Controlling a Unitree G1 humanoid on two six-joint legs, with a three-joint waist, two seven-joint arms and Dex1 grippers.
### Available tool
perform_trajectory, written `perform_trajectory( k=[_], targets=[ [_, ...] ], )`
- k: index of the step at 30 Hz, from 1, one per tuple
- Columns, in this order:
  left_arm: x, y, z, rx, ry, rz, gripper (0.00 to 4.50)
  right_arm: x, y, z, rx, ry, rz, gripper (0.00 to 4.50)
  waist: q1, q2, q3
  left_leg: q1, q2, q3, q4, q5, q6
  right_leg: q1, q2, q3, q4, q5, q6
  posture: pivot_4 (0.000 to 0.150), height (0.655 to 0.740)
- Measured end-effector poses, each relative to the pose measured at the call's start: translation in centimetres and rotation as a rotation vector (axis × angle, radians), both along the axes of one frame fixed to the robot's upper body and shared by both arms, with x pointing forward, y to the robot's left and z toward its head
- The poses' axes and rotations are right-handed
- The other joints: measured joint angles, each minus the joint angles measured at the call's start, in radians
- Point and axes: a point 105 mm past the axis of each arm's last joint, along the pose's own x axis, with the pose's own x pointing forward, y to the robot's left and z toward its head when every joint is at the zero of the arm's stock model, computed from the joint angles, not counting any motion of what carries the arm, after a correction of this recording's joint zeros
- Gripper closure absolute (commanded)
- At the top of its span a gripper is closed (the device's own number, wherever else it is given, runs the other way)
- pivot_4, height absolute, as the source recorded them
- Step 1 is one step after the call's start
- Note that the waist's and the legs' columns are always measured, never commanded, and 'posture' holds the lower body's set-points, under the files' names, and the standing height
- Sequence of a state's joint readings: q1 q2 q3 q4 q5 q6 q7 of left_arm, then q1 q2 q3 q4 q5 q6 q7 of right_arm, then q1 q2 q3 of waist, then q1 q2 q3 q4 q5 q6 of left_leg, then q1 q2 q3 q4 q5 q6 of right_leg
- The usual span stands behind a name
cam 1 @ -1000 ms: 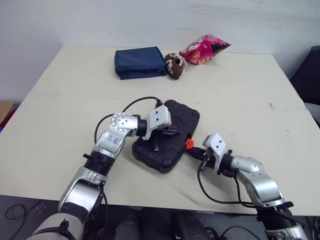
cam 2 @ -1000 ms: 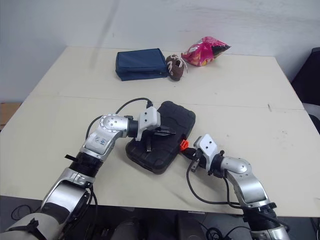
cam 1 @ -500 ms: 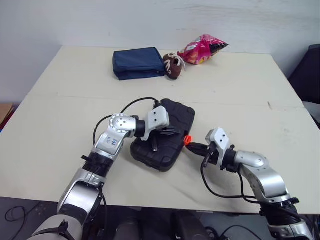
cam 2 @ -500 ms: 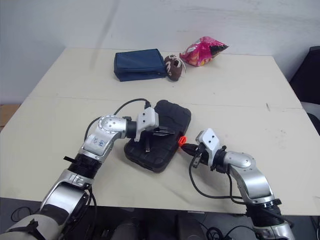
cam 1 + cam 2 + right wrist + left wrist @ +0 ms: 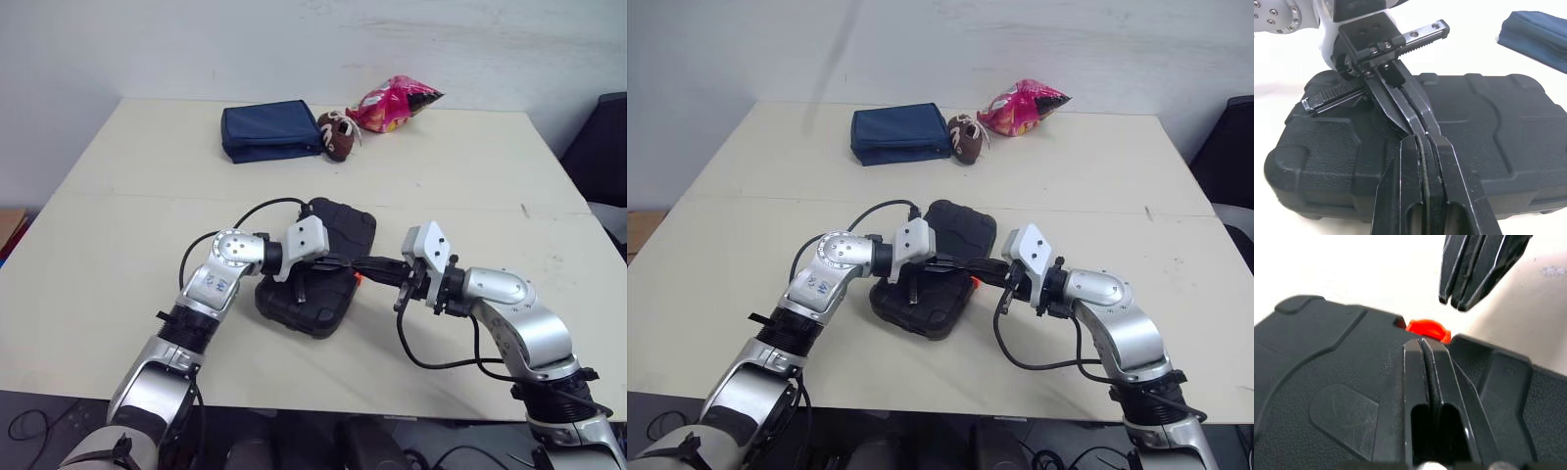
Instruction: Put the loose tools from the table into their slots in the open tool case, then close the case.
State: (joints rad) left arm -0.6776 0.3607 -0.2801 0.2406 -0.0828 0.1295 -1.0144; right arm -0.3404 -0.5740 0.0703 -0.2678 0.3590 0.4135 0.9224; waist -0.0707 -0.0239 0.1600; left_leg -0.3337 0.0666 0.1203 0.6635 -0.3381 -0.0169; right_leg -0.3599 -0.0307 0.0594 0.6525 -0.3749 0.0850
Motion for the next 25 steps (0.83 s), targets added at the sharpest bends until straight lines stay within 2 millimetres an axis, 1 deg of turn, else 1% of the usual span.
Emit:
perform_trajectory(
  k=[3,4,5,6,8,9,11,13,14,15,16,17,19,21,23,25],
  targets=[
    [-0.4,1.3,0.9,-0.042,-0.05,-0.013,4.47,-0.1,-1.5,0.6,0.002,-0.017,-0.024,4.5,-0.004,0.001,0.001,0.0,0.0,0.0,-0.001,0.0,0.0,-0.001,0.0,0.0,0.0,0.0,0.0,0.15,0.74],
    [-0.6,2.1,1.2,-0.078,-0.047,-0.009,4.47,-0.2,-2.5,1.1,-0.012,-0.026,-0.031,4.5,-0.004,0.002,0.003,-0.001,0.0,0.0,-0.001,0.0,0.0,-0.002,0.0,0.0,0.0,0.0,0.0,0.15,0.74],
    [-0.9,3.6,1.6,-0.118,-0.034,0.013,4.47,-0.4,-4.2,1.6,-0.045,-0.039,-0.06,4.5,-0.003,0.002,0.007,-0.004,0.0,0.0,-0.002,0.0,0.0,-0.005,0.0,0.0,0.0,0.0,0.0,0.15,0.74],
    [-1.0,4.5,1.8,-0.132,-0.028,0.028,4.47,-0.4,-5.1,1.8,-0.064,-0.044,-0.077,4.5,-0.003,0.001,0.008,-0.006,0.0,0.0,-0.002,0.0,-0.001,-0.007,0.0,0.0,0.001,0.0,0.0,0.15,0.74],
    [-1.3,7.5,3.2,-0.167,-0.036,0.081,3.95,-0.8,-7.6,2.6,-0.111,-0.056,-0.123,3.81,-0.001,0.0,0.009,-0.016,0.001,-0.001,0.0,0.002,-0.002,-0.017,0.0,-0.001,0.002,0.0,0.0,0.15,0.74],
    [-1.4,9.1,3.9,-0.169,-0.043,0.115,3.64,-0.9,-8.6,3.2,-0.123,-0.074,-0.14,3.46,-0.001,-0.001,0.01,-0.019,0.001,-0.001,0.0,0.002,-0.002,-0.02,0.0,-0.001,0.002,0.0,0.0,0.15,0.74],
    [-1.6,11.8,4.9,-0.147,-0.055,0.186,2.74,-1.3,-10.0,3.8,-0.15,-0.108,-0.147,2.46,0.0,0.0,0.01,-0.019,0.0,-0.001,-0.001,0.002,-0.001,-0.02,-0.001,-0.001,0.0,0.0,0.0,0.15,0.74],
    [-1.7,15.4,4.7,-0.092,-0.052,0.293,1.83,-1.5,-11.9,4.1,-0.218,-0.147,-0.166,1.48,-0.001,0.0,0.011,-0.019,0.0,0.0,-0.001,0.001,0.0,-0.02,-0.001,-0.001,-0.001,0.0,0.0,0.15,0.74],
    [-1.8,18.2,4.1,-0.039,-0.044,0.39,1.29,-1.6,-13.3,4.2,-0.272,-0.17,-0.188,0.9,-0.005,0.0,0.012,-0.019,0.0,0.001,-0.001,0.001,0.001,-0.02,-0.002,-0.001,-0.002,0.0,-0.001,0.15,0.74],
    [-2.0,21.8,3.4,0.015,-0.029,0.52,0.8,-1.5,-15.1,4.4,-0.318,-0.183,-0.232,0.38,-0.011,0.0,0.016,-0.019,0.0,0.001,-0.001,0.001,0.001,-0.019,-0.002,-0.001,-0.002,0.0,-0.001,0.15,0.74],
    [-2.5,24.9,2.7,0.057,-0.006,0.634,0.34,-1.4,-16.7,4.5,-0.347,-0.191,-0.276,0.0,-0.014,0.0,0.02,-0.018,-0.001,0.001,-0.001,0.0,0.002,-0.019,-0.003,-0.001,-0.002,-0.001,-0.001,0.15,0.74],
    [-3.1,26.8,2.2,0.083,0.011,0.702,0.02,-1.4,-17.7,4.6,-0.358,-0.196,-0.304,0.0,-0.014,-0.001,0.022,-0.018,-0.001,0.001,-0.001,0.0,0.002,-0.019,-0.004,-0.001,-0.002,-0.001,-0.001,0.15,0.74],
    [-3.6,28.3,1.7,0.121,-0.014,0.768,0.02,-1.0,-18.3,5.0,-0.36,-0.229,-0.318,0.0,-0.012,-0.001,0.024,-0.018,-0.002,0.001,-0.001,0.0,0.003,-0.019,-0.007,-0.003,-0.001,-0.001,-0.001,0.15,0.74],
    [-4.1,29.0,1.4,0.152,-0.05,0.795,0.02,-0.8,-18.0,5.4,-0.368,-0.263,-0.302,0.0,-0.008,-0.001,0.026,-0.019,-0.003,0.0,-0.001,0.001,0.003,-0.019,-0.008,-0.004,0.0,-0.001,-0.001,0.15,0.74],
    [-4.5,29.1,1.2,0.154,-0.053,0.797,0.02,-0.5,-18.0,5.5,-0.371,-0.278,-0.301,0.0,-0.002,-0.002,0.026,-0.019,-0.003,-0.001,-0.001,0.001,0.003,-0.019,-0.008,-0.005,0.001,-0.001,-0.001,0.15,0.74],
    [-4.7,29.1,1.6,0.136,-0.068,0.802,0.02,0.0,-17.9,5.6,-0.357,-0.295,-0.311,0.0,0.001,-0.002,0.026,-0.019,-0.003,-0.001,-0.001,0.001,0.003,-0.019,-0.008,-0.005,0.001,-0.001,-0.001,0.15,0.74]
  ],
)
